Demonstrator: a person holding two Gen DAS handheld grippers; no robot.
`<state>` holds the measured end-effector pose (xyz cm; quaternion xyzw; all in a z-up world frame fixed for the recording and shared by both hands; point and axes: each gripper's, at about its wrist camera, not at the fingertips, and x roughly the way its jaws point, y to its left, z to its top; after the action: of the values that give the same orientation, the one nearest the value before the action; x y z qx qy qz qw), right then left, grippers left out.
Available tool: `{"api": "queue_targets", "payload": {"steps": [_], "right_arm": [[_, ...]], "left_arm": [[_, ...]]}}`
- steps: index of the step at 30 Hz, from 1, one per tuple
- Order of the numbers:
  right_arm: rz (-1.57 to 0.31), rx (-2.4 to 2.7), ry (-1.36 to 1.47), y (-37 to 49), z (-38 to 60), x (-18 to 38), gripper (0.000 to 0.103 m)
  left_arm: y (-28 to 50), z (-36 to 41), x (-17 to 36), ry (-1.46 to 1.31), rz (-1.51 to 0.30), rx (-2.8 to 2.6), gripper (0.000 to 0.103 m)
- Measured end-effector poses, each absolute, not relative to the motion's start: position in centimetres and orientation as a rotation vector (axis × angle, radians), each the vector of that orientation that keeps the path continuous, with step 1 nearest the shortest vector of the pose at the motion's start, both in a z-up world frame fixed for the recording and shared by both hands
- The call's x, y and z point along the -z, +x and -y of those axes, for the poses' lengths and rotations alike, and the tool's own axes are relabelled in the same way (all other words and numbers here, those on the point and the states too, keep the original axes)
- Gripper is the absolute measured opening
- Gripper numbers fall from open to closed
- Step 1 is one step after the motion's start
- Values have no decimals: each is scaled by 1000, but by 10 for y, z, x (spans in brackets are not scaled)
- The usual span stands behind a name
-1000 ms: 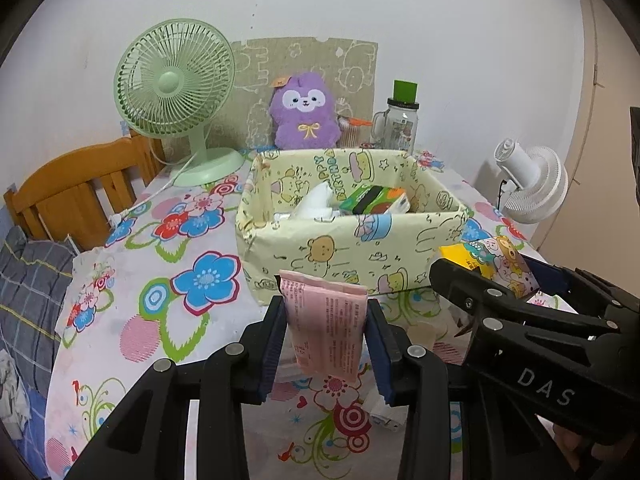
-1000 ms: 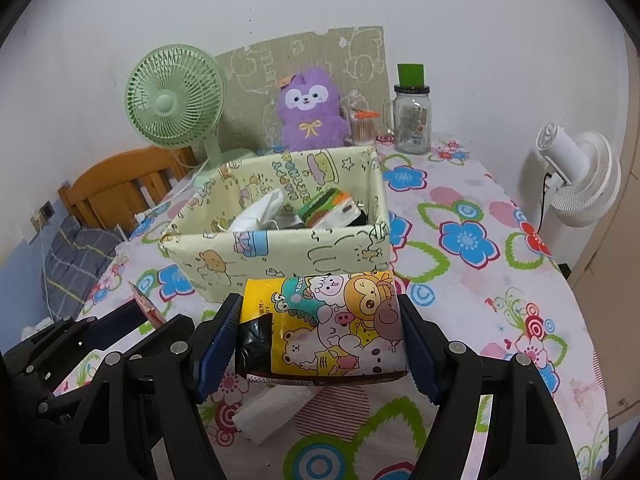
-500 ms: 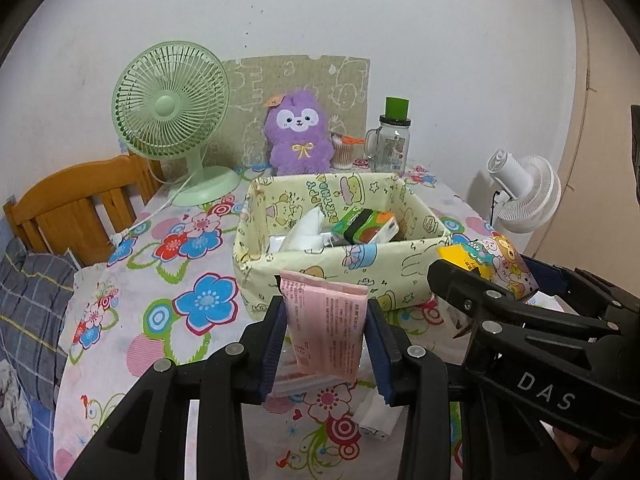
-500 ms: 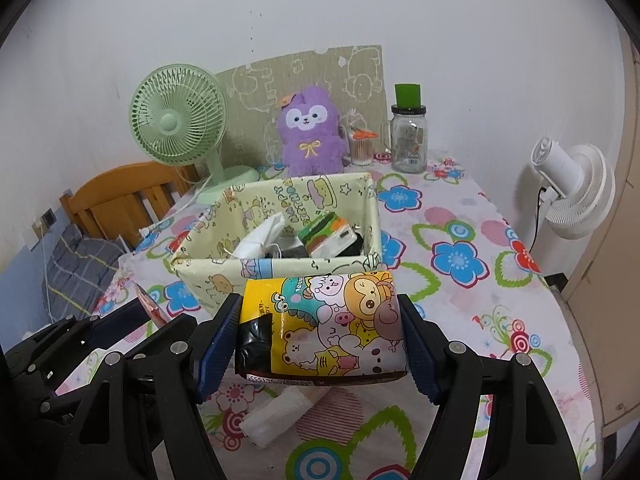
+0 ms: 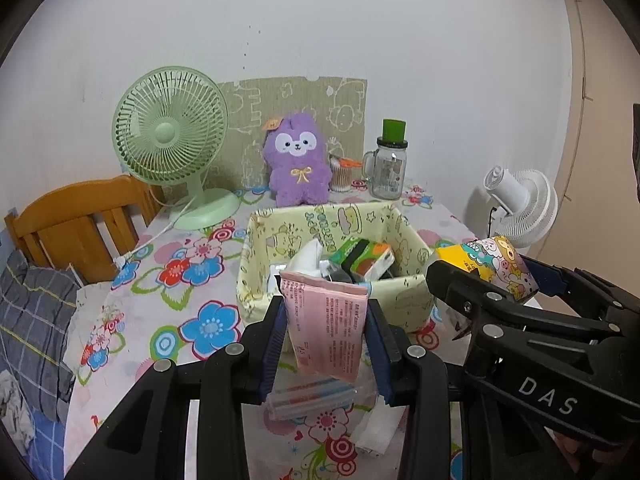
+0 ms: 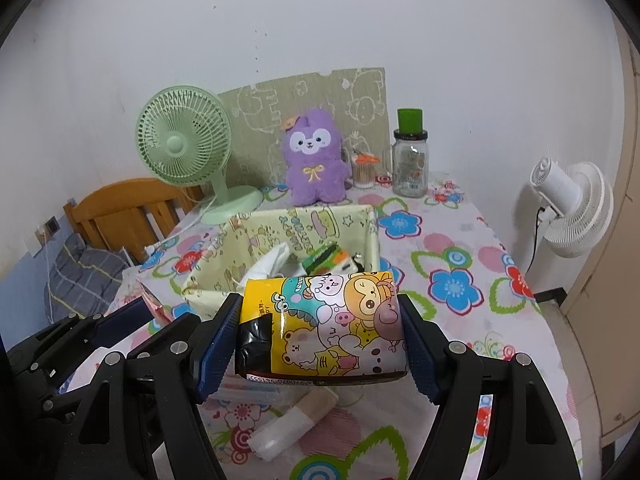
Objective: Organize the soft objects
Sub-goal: 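Carry both held items with both grippers over the yellow box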
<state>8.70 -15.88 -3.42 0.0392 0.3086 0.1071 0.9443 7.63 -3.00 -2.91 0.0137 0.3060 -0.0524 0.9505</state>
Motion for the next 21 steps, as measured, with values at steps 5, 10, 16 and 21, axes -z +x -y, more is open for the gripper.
{"api": "queue_targets", "payload": {"steps": [5,10,16,21], "right_arm": [[-607,-224,77,90,157,23,77],[-589,-229,76,95,156,15,77],[-570,-231,75,103,154,6,77],[-562,-230,76,113,152,1,77]], "left_arm": [[79,29,19,27,-599,103,40],[82,28,11,31,-581,99,40],[90,26,2,37,-564,95,40],[98,25,-2,37,-555,95,40]]}}
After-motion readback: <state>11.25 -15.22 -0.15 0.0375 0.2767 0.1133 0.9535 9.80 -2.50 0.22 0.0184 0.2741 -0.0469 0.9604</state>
